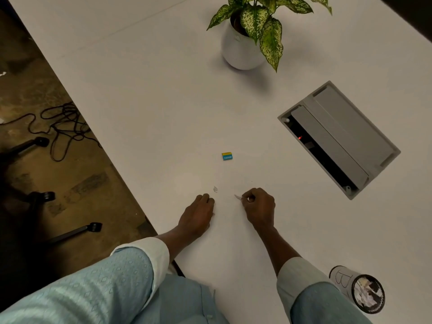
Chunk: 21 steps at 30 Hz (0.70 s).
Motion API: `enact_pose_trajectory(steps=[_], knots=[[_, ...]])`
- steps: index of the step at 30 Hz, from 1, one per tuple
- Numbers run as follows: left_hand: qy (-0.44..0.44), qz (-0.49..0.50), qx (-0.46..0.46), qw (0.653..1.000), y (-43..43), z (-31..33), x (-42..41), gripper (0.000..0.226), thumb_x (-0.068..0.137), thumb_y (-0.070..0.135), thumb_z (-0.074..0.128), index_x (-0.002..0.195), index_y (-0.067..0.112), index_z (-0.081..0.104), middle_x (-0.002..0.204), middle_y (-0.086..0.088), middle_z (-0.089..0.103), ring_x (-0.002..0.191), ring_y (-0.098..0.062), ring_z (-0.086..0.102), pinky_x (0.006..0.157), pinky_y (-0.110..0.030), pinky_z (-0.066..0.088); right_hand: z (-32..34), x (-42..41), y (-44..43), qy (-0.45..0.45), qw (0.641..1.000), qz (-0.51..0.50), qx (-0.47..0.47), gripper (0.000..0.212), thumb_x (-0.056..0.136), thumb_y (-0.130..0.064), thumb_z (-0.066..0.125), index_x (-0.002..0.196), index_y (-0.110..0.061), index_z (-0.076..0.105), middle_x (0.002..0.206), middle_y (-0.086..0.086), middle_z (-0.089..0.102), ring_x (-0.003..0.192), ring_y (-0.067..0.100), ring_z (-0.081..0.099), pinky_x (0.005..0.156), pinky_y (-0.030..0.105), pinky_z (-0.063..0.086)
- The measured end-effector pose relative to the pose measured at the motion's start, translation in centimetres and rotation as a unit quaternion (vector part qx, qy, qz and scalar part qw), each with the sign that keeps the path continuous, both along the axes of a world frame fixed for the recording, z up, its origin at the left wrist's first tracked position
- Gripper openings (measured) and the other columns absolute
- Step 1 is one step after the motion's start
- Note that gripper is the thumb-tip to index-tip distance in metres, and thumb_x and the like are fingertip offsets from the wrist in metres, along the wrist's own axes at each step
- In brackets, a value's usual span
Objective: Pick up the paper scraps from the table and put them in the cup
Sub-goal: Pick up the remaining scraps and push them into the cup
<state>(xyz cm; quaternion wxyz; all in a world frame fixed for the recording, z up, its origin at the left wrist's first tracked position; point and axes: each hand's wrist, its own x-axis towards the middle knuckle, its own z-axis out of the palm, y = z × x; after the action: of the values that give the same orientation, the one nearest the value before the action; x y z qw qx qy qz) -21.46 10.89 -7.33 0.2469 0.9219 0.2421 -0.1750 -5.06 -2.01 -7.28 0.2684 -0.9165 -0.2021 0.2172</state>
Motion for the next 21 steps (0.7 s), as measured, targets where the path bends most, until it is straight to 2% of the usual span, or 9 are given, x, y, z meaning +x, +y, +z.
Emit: enact_pose_trajectory(steps=[5, 8, 13, 17, 19, 21], knots=[[-0.015, 0.008, -0.004, 1.0, 0.0, -0.2, -0.1, 0.015, 0.094, 0.006, 0.056, 0.109, 0.008, 0.051, 0.117, -0.008, 0.049, 0.107, -0.027, 0.048, 0.072, -0.039, 0.046, 0.3, -0.2, 2.6, -0.007, 0.997, 0.067, 0.048, 0.013, 0.081, -0.006, 0.076, 0.085, -0.018, 0.074, 0.086, -0.004, 0.071, 0.078, 0.011, 0.065, 0.075, 0.03, 0.055], [-0.025, 0.01, -0.009, 1.0, 0.1, -0.1, -0.3, 0.016, 0.092, 0.002, 0.056, 0.106, 0.008, 0.051, 0.115, -0.008, 0.05, 0.106, -0.027, 0.048, 0.074, -0.04, 0.048, 0.1, -0.6, 4.4, -0.001, 0.992, 0.117, 0.049, 0.018, 0.082, -0.007, 0.075, 0.097, -0.019, 0.077, 0.092, -0.002, 0.071, 0.086, 0.014, 0.066, 0.08, 0.03, 0.053], [-0.041, 0.02, -0.019, 0.999, 0.4, -0.3, -0.5, 0.013, 0.091, 0.0, 0.054, 0.1, 0.009, 0.051, 0.11, -0.008, 0.052, 0.102, -0.026, 0.048, 0.078, -0.043, 0.05, -0.4, -1.0, 6.6, 0.011, 0.976, 0.215, -0.001, 0.031, 0.09, -0.015, 0.07, 0.12, -0.02, 0.072, 0.107, 0.006, 0.066, 0.098, 0.022, 0.064, 0.087, 0.036, 0.052], [-0.055, 0.019, -0.021, 0.998, 0.5, -0.6, -0.6, 0.013, 0.091, 0.0, 0.055, 0.1, 0.008, 0.052, 0.109, -0.009, 0.054, 0.101, -0.025, 0.049, 0.076, -0.04, 0.048, -0.9, -1.4, 6.9, -0.023, 0.942, 0.328, -0.062, 0.035, 0.101, -0.02, 0.058, 0.136, -0.021, 0.061, 0.113, 0.007, 0.057, 0.1, 0.023, 0.06, 0.084, 0.033, 0.052], [-0.058, 0.017, -0.024, 0.998, 0.6, -0.8, -0.7, 0.012, 0.091, 0.001, 0.056, 0.1, 0.008, 0.053, 0.109, -0.009, 0.055, 0.101, -0.025, 0.05, 0.078, -0.041, 0.049, -1.0, -1.6, 7.0, -0.047, 0.934, 0.343, -0.083, 0.027, 0.103, -0.037, 0.053, 0.123, -0.02, 0.06, 0.105, 0.004, 0.057, 0.093, 0.022, 0.06, 0.079, 0.034, 0.051], [-0.061, 0.018, -0.027, 0.998, 0.7, -1.1, -0.8, 0.016, 0.089, 0.001, 0.057, 0.103, 0.008, 0.055, 0.11, -0.009, 0.055, 0.102, -0.026, 0.051, 0.079, -0.04, 0.049, -1.1, -2.0, 7.1, -0.066, 0.929, 0.354, -0.079, 0.034, 0.1, -0.053, 0.05, 0.102, -0.019, 0.05, 0.095, 0.001, 0.058, 0.085, 0.022, 0.061, 0.073, 0.037, 0.05]])
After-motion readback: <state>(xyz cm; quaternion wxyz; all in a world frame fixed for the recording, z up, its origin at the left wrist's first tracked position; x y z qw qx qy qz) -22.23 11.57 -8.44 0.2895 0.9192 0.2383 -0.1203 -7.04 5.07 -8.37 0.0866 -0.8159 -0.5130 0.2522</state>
